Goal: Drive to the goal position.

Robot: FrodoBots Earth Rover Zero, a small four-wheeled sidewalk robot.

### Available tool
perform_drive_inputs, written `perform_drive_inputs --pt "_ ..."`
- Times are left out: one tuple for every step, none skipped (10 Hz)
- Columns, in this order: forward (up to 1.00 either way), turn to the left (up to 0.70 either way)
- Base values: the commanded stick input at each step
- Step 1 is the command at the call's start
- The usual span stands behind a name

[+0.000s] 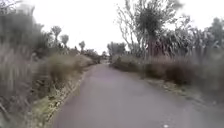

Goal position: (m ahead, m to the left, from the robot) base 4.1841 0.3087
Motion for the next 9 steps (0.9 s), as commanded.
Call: perform_drive_inputs --pt "1.00 0.00" --pt "1.00 0.00" --pt "1.00 0.00" --pt "1.00 0.00" --pt "1.00 0.00" --pt "1.00 0.00" --pt "1.00 0.00" --pt "1.00 0.00" --pt "1.00 0.00"
